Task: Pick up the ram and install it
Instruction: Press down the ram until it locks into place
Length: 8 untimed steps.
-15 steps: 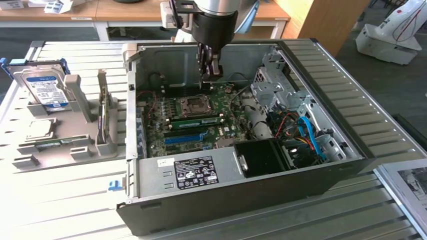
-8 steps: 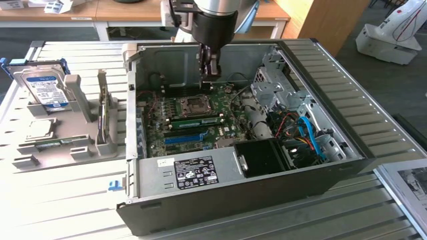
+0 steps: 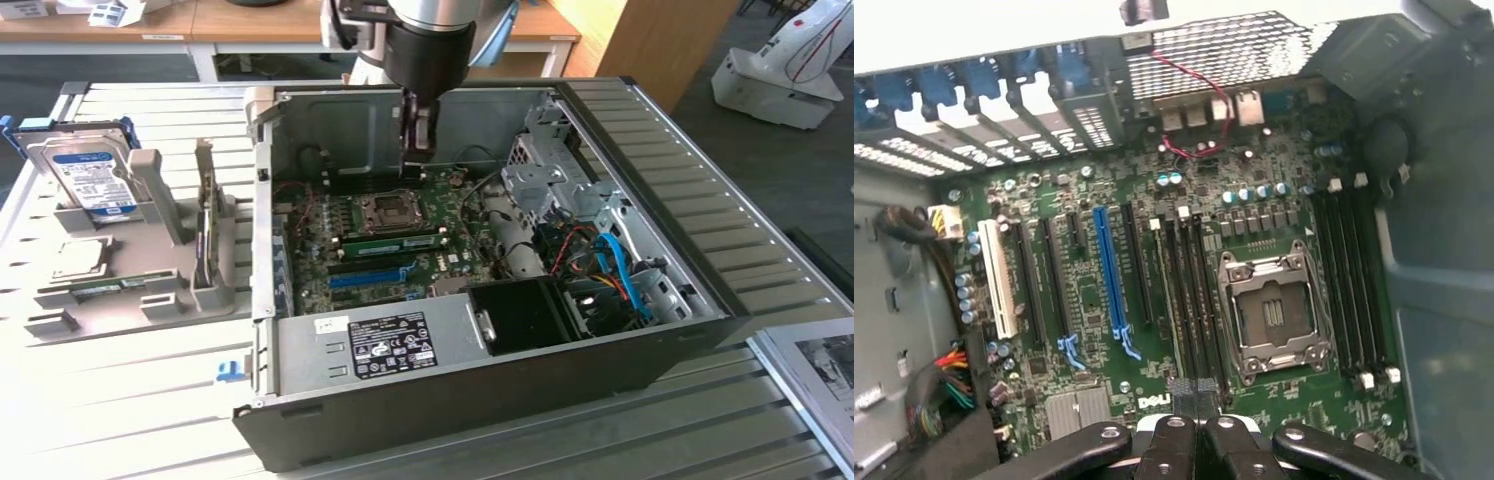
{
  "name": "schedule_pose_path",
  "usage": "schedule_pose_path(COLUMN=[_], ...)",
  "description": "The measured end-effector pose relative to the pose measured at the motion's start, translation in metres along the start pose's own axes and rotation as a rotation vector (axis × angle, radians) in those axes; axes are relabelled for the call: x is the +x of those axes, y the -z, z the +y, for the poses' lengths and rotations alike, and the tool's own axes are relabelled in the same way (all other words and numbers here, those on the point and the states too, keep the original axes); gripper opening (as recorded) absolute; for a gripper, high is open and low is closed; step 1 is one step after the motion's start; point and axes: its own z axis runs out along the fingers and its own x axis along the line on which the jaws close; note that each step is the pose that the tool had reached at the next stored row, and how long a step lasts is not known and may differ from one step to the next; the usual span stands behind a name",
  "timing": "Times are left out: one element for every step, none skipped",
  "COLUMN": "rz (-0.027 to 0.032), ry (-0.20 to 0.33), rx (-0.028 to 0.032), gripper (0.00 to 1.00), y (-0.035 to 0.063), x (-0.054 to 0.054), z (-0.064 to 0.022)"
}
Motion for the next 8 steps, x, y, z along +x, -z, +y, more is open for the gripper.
schedule_pose_path(rz=[-0.0002, -0.0004, -0.0007, -0.0009, -0.0011, -0.0013, -0.0015, -0.0017], ry=[-0.014, -0.028, -0.042, -0.056, -0.07, -0.084, -0.098, -0.111], rx=[0.0004, 0.0009, 0.0014, 0.0018, 0.0023, 0.0027, 0.0031, 0.0035], gripper=[0.1, 0.1, 0.1, 0.1, 0.1, 0.1, 0.1, 0.1], y=[0.0, 0.0, 0.0, 0.0, 0.0, 0.0, 0.0, 0.0], x=[0.0, 0.0, 0.0, 0.0, 0.0, 0.0, 0.0, 0.0], z=[0.0, 0.0, 0.0, 0.0, 0.0, 0.0, 0.0, 0.0])
